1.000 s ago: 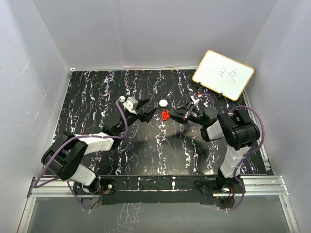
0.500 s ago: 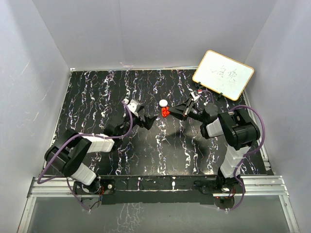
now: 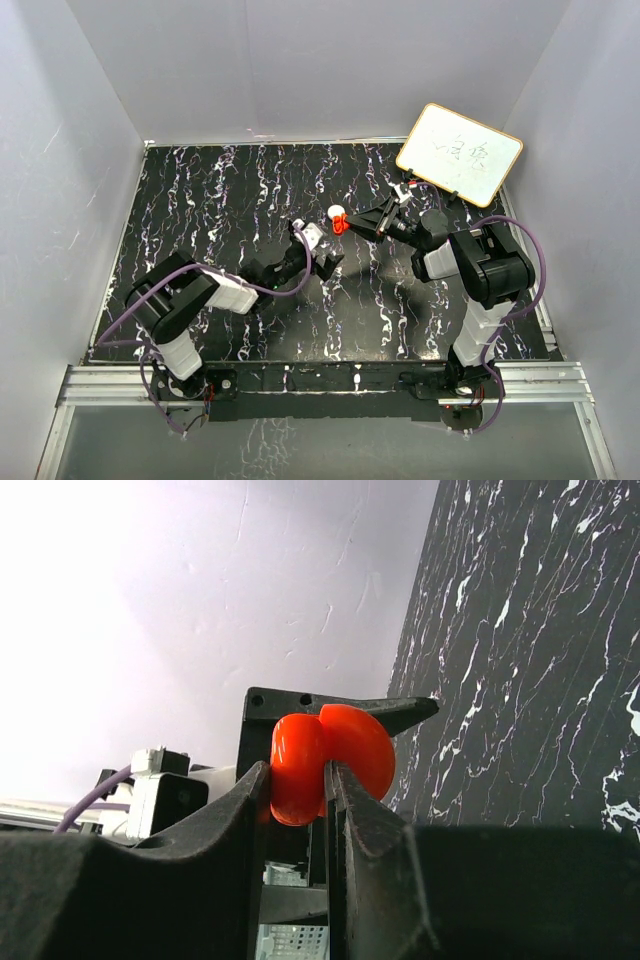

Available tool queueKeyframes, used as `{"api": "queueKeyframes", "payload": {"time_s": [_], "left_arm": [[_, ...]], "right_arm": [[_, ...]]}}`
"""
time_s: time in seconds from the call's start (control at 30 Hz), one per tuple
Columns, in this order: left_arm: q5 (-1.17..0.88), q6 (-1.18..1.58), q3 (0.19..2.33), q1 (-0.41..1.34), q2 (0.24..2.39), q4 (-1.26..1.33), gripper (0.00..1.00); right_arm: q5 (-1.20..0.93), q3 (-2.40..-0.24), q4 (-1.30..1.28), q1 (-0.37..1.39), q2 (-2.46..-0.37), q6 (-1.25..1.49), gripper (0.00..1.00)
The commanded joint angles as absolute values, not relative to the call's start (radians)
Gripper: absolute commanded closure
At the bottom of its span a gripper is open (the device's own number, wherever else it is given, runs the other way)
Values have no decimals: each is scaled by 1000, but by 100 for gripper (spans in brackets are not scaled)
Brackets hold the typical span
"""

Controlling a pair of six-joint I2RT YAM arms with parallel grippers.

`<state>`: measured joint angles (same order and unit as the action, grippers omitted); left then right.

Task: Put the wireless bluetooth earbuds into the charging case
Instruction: Place the earbud in the charging case, then close the charging case.

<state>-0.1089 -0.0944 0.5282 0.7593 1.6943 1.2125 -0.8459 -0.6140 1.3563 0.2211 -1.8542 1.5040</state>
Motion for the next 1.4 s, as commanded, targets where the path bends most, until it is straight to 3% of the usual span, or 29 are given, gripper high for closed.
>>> {"api": "queueKeyframes", "payload": {"time_s": [0.0, 0.63, 1.37], "left_arm": [[-45, -151, 583, 772, 1722, 1297, 1], [8, -166, 617, 773, 1784, 1433, 1], [120, -222, 594, 773, 1752, 1416, 1]], "right_arm": [[-823, -639, 1397, 227, -1864, 1512, 100], [-819, -584, 1469, 236, -1898, 1536, 100], [-824, -545, 1411, 236, -1880, 1502, 100]]}}
